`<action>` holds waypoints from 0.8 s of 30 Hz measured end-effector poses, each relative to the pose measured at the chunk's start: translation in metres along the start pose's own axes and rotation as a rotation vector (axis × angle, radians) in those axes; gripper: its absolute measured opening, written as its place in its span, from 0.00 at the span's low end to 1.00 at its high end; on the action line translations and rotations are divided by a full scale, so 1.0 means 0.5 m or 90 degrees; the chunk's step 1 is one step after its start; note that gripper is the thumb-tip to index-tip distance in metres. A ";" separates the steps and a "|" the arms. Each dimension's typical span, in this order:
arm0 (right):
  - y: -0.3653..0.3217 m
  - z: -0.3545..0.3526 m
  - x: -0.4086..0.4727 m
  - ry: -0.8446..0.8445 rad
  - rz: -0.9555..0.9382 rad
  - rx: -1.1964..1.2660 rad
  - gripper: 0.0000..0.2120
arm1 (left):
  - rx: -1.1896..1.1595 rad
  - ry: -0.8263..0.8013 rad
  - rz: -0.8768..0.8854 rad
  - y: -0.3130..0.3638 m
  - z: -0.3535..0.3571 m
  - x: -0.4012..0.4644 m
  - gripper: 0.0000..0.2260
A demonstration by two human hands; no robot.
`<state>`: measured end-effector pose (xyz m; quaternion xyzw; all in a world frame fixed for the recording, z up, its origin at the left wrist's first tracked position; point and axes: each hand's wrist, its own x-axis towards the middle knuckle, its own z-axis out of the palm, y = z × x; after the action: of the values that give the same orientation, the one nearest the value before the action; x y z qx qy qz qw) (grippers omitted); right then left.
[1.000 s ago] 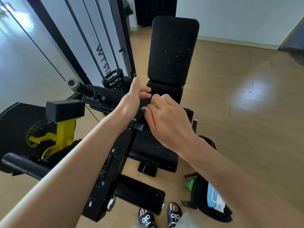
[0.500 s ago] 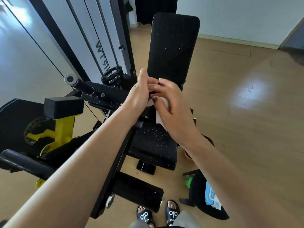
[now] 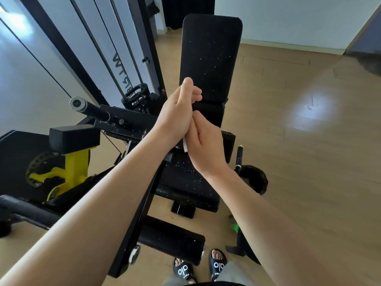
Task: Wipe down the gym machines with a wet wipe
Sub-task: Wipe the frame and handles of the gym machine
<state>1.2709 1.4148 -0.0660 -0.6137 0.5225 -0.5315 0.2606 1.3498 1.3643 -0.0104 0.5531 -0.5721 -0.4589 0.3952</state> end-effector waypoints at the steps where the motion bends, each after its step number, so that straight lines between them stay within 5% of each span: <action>1: -0.003 0.001 0.002 0.002 0.016 0.020 0.16 | 0.007 0.005 0.006 0.004 0.004 0.001 0.23; 7: 0.053 -0.018 -0.007 -0.007 0.228 0.148 0.27 | 0.060 -0.002 0.025 0.016 0.032 -0.009 0.25; 12: 0.090 -0.028 -0.031 0.021 0.241 0.056 0.26 | 0.180 0.017 0.039 0.016 0.045 -0.017 0.27; 19: 0.018 0.026 -0.043 0.110 0.204 0.206 0.16 | 0.262 0.030 0.078 0.006 0.051 -0.013 0.25; 24: 0.088 -0.030 -0.023 -0.007 0.190 0.110 0.30 | 0.323 0.019 0.108 0.010 0.052 -0.018 0.21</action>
<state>1.2425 1.4146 -0.1042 -0.5078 0.5583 -0.5266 0.3914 1.3240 1.3755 -0.0119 0.5914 -0.7072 -0.2578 0.2893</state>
